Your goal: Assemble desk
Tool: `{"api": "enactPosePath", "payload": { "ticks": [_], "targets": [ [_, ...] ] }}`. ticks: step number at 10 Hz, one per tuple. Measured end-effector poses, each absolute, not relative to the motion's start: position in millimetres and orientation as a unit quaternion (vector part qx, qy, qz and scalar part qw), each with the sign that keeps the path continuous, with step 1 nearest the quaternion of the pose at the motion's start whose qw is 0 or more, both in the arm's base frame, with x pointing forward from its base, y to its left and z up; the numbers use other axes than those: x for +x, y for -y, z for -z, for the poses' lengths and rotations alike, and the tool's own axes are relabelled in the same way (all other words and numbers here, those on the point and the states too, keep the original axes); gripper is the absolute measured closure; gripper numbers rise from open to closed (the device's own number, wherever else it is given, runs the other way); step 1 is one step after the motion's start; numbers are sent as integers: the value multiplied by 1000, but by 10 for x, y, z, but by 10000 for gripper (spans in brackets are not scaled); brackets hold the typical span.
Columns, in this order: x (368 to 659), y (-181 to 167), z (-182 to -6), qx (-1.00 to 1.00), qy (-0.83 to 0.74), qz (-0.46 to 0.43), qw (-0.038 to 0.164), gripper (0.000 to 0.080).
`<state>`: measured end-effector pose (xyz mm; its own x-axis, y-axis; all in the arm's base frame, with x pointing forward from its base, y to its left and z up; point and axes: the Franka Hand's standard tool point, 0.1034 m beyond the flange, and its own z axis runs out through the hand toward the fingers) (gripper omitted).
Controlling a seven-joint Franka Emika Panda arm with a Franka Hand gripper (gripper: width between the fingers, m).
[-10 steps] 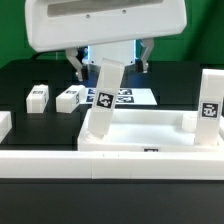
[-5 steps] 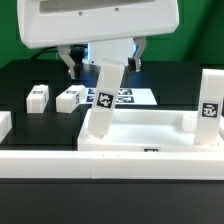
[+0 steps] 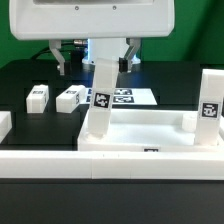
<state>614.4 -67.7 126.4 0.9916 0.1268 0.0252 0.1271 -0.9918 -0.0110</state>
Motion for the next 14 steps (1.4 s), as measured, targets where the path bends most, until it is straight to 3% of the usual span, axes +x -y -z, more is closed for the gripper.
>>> {"api": "enactPosePath", "payload": {
  "ticks": [1,3,4,9,14],
  "targets": [
    [6139,678,-1257,-998,64,12,6,195],
    [6116,692,-1228,-998,67,12,6,467],
    [6118,705,-1226,-997,78,15,9,511],
    [6153,733,-1228,-995,97,31,13,511],
    [6152,669,-1215,-992,-116,34,34,511]
  ]
}}
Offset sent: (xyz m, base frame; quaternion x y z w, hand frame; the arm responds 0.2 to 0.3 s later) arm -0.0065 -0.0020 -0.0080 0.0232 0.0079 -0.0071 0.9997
